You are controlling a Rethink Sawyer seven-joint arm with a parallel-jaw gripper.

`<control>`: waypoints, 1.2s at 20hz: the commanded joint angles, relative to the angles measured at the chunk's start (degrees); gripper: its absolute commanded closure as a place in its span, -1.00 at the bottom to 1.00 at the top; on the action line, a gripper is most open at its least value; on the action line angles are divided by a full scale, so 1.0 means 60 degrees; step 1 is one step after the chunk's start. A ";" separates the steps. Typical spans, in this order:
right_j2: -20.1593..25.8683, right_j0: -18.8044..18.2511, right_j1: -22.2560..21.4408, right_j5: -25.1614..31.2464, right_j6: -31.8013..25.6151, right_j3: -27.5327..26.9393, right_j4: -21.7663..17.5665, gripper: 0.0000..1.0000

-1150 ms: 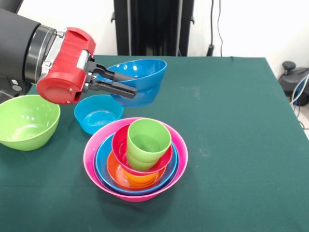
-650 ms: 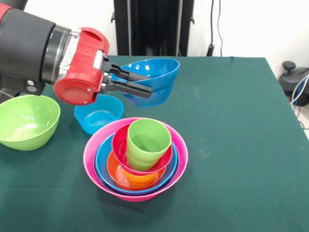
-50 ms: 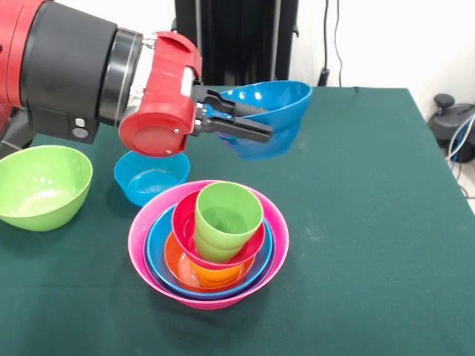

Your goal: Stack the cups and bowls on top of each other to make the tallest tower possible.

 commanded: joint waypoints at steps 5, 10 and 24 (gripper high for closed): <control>-0.1187 0.0982 0.0039 0.0460 0.1602 -0.1831 0.0559 1.00; -0.1235 0.1327 0.0250 0.0888 0.1377 -0.2723 0.0607 1.00; -0.1161 0.1492 0.0611 0.1530 0.0749 -0.3876 0.0215 1.00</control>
